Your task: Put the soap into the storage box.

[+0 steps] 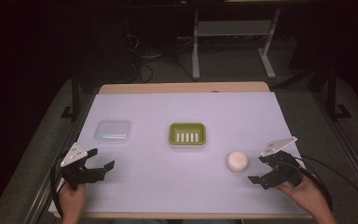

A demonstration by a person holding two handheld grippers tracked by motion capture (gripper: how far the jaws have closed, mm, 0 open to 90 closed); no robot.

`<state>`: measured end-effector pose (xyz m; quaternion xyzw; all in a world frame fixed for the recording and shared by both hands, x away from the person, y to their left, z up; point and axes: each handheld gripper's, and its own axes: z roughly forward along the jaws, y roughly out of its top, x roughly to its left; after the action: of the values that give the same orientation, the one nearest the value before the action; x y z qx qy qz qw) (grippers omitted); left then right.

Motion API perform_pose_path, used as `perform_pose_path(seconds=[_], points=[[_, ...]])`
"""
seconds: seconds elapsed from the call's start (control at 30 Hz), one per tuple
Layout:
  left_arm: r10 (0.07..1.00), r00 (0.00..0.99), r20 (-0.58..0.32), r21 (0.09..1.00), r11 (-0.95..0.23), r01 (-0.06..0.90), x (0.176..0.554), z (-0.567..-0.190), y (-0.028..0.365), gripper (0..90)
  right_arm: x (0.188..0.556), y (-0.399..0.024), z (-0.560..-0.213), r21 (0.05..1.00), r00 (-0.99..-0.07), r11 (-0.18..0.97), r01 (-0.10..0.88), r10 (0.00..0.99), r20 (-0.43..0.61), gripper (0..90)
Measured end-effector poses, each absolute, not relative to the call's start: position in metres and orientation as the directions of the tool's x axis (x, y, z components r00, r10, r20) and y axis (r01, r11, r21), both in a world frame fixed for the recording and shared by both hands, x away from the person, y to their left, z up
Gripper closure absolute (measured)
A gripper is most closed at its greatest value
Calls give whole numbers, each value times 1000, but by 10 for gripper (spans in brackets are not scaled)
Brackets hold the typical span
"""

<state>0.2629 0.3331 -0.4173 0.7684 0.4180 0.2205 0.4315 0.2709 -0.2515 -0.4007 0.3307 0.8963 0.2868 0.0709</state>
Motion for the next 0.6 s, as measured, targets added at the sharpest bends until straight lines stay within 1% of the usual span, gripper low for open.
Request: perform_pose_path(seconds=[0.6], points=[[833, 552, -26, 849, -274, 453, 263, -416, 334, 145, 298, -227, -396, 521, -801, 667, 532, 596, 56, 138]])
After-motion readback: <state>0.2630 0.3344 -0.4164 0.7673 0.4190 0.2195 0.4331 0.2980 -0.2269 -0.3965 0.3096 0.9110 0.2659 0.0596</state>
